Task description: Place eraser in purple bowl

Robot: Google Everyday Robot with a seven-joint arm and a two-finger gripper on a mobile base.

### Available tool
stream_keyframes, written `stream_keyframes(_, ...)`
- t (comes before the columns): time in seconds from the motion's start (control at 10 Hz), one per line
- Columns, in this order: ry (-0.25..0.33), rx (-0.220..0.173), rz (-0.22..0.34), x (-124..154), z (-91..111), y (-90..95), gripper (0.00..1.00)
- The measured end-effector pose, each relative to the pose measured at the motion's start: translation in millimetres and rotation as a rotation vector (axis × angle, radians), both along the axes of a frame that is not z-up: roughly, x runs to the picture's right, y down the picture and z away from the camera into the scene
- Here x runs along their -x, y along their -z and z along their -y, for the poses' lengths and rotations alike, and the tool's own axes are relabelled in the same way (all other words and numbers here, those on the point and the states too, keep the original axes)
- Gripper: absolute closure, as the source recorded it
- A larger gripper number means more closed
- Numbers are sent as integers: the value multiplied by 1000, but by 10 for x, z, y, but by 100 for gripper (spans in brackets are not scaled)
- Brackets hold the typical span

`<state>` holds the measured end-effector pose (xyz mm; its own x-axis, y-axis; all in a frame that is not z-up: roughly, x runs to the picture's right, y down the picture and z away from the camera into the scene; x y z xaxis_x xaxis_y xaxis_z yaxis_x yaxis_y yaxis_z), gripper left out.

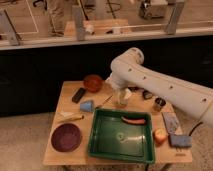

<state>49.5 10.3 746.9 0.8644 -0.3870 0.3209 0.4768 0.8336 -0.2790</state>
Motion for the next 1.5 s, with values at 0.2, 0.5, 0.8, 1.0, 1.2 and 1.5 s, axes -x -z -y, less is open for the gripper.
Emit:
stream_keyframes(0.2, 1, 0, 1, 12, 0, -2, 20)
stream_keyframes(0.5, 50, -17, 37, 96, 100, -5, 20)
stream_keyframes(0.8, 184, -53, 131, 701, 399, -80, 20)
stream_keyframes(1.0, 273, -64, 189, 1191, 533, -151, 20)
stream_keyframes(1.2, 343, -71, 212, 1587, 595, -290, 20)
stream_keyframes(1.5, 455, -83, 212, 1999, 514, -667, 20)
